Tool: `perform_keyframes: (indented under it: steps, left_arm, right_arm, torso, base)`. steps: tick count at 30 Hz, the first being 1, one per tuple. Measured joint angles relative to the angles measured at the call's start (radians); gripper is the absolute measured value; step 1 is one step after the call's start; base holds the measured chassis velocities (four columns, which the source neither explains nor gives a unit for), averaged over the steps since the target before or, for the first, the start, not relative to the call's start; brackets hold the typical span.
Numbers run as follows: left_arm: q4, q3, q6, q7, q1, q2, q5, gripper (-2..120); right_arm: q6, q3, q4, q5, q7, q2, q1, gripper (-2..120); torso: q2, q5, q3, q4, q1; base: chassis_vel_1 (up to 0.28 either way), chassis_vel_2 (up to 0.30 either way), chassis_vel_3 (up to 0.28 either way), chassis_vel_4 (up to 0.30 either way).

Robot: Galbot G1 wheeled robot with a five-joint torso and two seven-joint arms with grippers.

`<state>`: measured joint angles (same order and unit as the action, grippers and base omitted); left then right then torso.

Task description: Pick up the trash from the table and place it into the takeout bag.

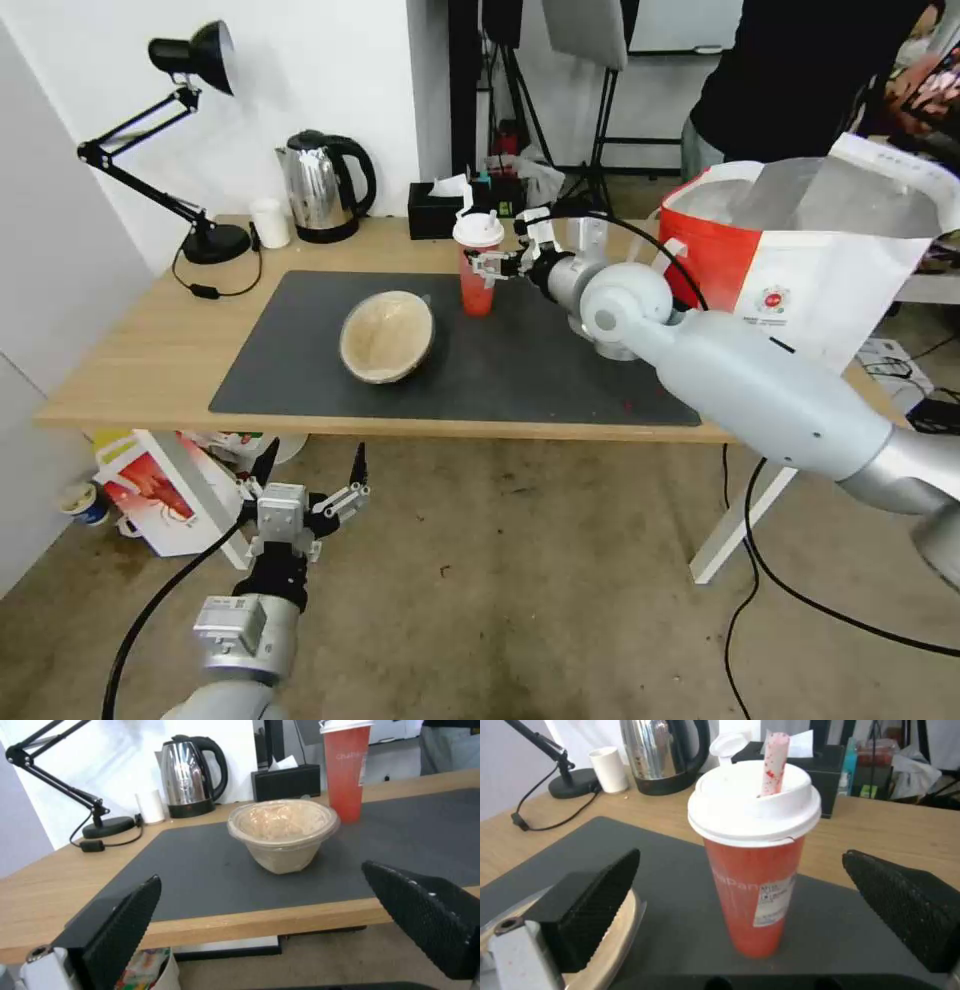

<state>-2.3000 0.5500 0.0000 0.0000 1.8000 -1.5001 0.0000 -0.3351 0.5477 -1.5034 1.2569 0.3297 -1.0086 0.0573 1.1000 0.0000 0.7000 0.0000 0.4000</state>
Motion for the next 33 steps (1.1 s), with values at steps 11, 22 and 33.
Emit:
perform_keyframes:
  steps: [11, 22, 33]
  left_arm:
    - [0.000, 0.000, 0.000, 0.000, 0.000, 0.000, 0.000, 100]
    - [0.000, 0.000, 0.000, 0.000, 0.000, 0.000, 0.000, 100]
    - [0.000, 0.000, 0.000, 0.000, 0.000, 0.000, 0.000, 100]
  right_arm:
    - [0.007, -0.010, 0.159, -0.039, -0.043, -0.100, -0.007, 100]
    - [0.008, -0.024, 0.246, -0.063, -0.083, -0.142, -0.002, 100]
    - [0.014, -0.029, 0.329, -0.089, -0.111, -0.180, 0.005, 100]
  torso:
    - [0.000, -0.0001, 0.000, 0.0000, 0.000]
    - [0.000, -0.0001, 0.000, 0.0000, 0.000]
    - [0.000, 0.0000, 0.000, -0.0001, 0.000]
  base:
    - [0.000, 0.000, 0.000, 0.000]
    - [0.000, 0.000, 0.000, 0.000]
    - [0.000, 0.000, 0.000, 0.000]
